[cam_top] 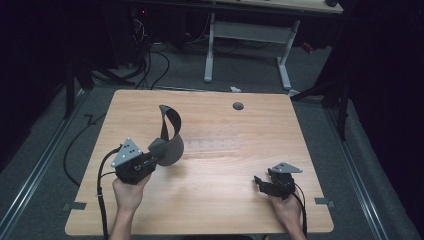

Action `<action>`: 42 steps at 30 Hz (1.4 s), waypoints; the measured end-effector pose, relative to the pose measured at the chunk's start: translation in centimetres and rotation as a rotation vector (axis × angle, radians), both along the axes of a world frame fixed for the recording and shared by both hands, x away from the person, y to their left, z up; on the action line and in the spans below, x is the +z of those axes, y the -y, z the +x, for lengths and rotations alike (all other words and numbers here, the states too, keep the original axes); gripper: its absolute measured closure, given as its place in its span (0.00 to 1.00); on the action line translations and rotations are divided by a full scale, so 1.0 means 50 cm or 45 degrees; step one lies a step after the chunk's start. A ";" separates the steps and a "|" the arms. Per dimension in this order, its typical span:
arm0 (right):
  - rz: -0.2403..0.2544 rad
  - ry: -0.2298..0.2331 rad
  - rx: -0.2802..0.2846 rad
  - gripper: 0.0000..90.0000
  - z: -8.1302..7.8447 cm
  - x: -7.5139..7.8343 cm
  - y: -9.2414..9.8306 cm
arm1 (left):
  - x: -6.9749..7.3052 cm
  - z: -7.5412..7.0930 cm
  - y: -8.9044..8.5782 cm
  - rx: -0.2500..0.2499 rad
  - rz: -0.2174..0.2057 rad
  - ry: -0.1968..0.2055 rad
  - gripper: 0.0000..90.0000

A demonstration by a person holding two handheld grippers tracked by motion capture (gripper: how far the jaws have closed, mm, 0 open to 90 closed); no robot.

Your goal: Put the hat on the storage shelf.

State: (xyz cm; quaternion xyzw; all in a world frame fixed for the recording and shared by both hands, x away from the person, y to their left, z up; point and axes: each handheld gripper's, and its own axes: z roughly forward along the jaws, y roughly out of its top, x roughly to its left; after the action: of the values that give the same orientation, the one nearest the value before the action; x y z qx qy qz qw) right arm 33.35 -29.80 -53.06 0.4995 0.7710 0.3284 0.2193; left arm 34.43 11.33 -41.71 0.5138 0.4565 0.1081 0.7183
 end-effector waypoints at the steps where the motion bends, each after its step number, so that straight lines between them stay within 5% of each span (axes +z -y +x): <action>1: 0.000 0.000 0.000 0.39 0.000 0.000 0.000 | 0.001 0.002 -0.001 0.006 0.001 0.000 0.96; 24: -0.001 0.000 0.001 0.39 0.000 0.000 0.000 | 0.014 0.066 -0.020 0.139 0.048 0.030 0.96; 42: 0.000 0.000 0.002 0.38 0.000 0.000 0.000 | -0.016 0.127 -0.023 0.232 0.092 0.009 0.96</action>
State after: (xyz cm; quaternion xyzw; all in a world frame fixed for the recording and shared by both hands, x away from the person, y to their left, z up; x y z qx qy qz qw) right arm 33.35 -29.79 -53.06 0.4989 0.7715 0.3285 0.2190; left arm 40.80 12.46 -42.48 0.4954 0.4946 0.1911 0.6881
